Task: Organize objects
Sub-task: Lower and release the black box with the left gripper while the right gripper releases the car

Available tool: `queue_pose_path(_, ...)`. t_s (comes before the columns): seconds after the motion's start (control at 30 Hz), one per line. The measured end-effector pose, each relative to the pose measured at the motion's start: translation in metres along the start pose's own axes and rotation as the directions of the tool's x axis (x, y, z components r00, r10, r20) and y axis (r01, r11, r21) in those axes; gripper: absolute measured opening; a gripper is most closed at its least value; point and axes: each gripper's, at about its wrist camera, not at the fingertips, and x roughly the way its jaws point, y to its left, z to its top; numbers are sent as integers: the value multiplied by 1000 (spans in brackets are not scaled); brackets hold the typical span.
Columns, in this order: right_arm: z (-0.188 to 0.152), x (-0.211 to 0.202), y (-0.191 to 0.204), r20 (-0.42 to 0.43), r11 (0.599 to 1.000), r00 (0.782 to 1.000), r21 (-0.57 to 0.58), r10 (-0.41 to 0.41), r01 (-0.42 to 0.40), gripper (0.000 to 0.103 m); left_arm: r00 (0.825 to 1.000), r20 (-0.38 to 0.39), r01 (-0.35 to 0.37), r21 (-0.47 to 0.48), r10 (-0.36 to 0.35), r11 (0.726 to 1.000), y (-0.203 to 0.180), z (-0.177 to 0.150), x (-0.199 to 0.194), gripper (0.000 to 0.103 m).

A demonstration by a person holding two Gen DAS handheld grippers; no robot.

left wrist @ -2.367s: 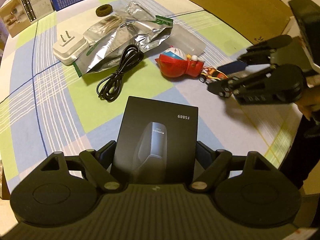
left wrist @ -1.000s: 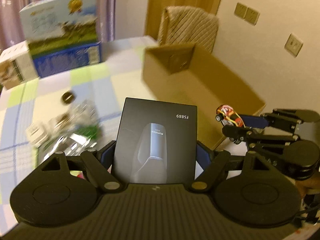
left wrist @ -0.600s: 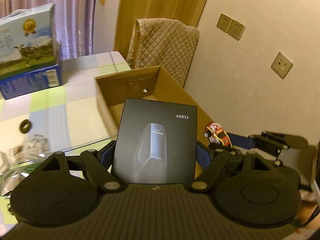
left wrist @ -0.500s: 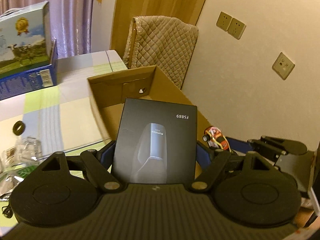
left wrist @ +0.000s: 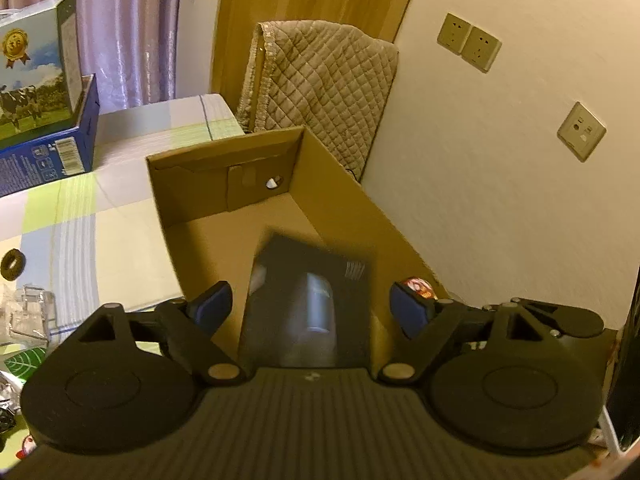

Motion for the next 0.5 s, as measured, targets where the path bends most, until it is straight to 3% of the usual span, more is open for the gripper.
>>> queue_pose_path(0.43,5,3,3,19,999,999,29,37,-37,28,999,18,-41,-46,42,998,29,-14,-23,83)
queue_pose_path(0.47,5,4,3,23,999,999,35,37,-37,31,999,19,-44,-47,45,998,30,-15,-25,83)
queue_pose_path(0.5,5,3,3,31,999,999,38,28,-29,46,999,20,-48,-45,49,998,31,-16,-26,83)
